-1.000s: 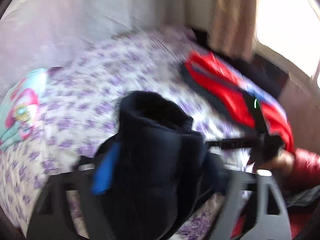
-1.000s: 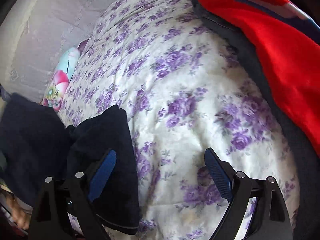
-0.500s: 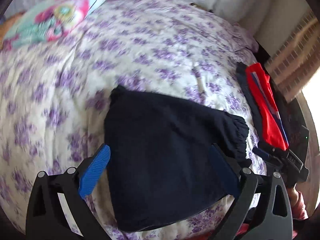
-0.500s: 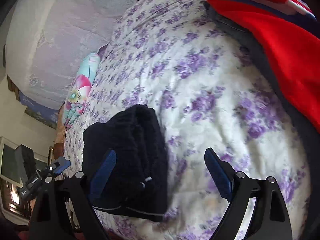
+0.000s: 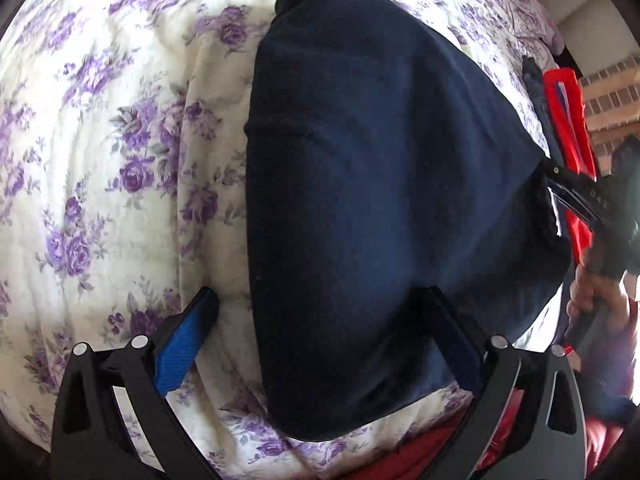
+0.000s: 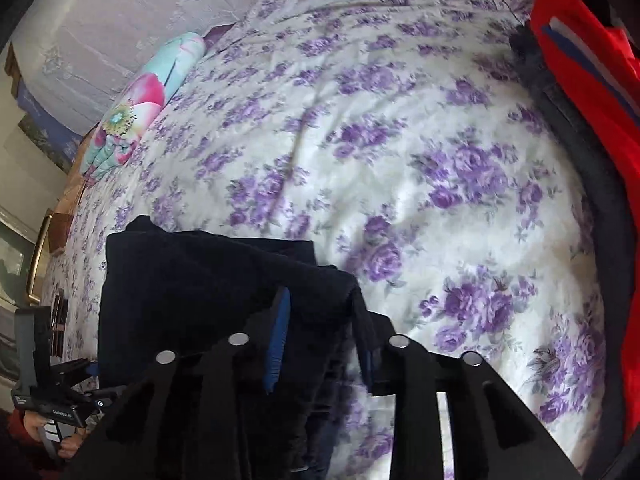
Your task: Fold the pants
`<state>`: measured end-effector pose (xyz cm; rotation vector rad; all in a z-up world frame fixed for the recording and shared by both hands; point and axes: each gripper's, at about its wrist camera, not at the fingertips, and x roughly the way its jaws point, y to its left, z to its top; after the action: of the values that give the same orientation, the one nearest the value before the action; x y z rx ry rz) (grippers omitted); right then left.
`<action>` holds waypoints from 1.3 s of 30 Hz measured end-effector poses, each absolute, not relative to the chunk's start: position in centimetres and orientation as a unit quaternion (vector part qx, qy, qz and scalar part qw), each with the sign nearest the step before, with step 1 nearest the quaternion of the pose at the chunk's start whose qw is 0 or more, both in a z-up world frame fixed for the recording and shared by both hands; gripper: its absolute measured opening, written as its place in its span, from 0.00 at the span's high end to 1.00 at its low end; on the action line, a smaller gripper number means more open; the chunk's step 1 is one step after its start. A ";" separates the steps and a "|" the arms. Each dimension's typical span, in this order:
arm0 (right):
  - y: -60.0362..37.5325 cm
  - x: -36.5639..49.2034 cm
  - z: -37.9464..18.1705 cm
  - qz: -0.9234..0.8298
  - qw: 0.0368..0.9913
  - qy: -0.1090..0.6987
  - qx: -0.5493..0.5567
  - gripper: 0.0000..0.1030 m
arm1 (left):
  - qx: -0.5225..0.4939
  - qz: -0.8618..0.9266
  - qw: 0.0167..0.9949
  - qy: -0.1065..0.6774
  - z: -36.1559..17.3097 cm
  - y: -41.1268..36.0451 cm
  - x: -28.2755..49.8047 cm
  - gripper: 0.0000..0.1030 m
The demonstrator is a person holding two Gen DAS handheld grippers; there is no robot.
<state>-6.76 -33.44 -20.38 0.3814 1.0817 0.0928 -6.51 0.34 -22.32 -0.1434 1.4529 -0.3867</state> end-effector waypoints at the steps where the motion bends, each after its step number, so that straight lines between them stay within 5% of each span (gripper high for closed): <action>1: -33.7 -7.0 -19.6 0.046 0.843 0.506 0.180 0.53 | -0.060 -0.175 0.731 0.657 -22.1 0.3 -6.7 0.04; 8: -27.8 -3.2 -12.3 0.168 0.862 0.455 0.148 0.52 | -0.056 -0.149 0.772 0.615 -20.0 2.3 -7.3 0.05; 15: -11.8 3.8 -15.4 0.286 0.802 0.523 0.037 0.53 | -0.063 -0.158 0.749 0.640 -21.8 3.0 -7.4 0.04; 21: -9.8 4.4 -20.4 0.284 0.751 0.596 0.030 0.72 | -0.048 -0.165 0.758 0.630 -22.4 3.6 -9.0 0.04; 25: -8.8 2.2 -20.0 0.280 0.776 0.563 -0.033 0.80 | -0.036 -0.166 0.764 0.623 -22.7 3.6 -9.6 0.04; 29: -9.6 5.9 -19.0 0.234 0.812 0.535 0.015 0.96 | -0.034 -0.163 0.765 0.622 -22.9 3.4 -9.8 0.04; 35: -13.3 8.1 -18.9 0.206 0.807 0.544 0.104 0.97 | -0.026 -0.164 0.766 0.621 -23.3 0.8 -8.9 0.04; 39: -12.1 4.0 -15.3 0.246 0.822 0.514 0.030 0.94 | -0.023 -0.168 0.767 0.619 -23.4 0.8 -8.6 0.04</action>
<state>3.98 -12.11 -15.25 0.0643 1.0928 0.5227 -8.59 0.80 -23.38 -0.0508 1.3440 -0.3641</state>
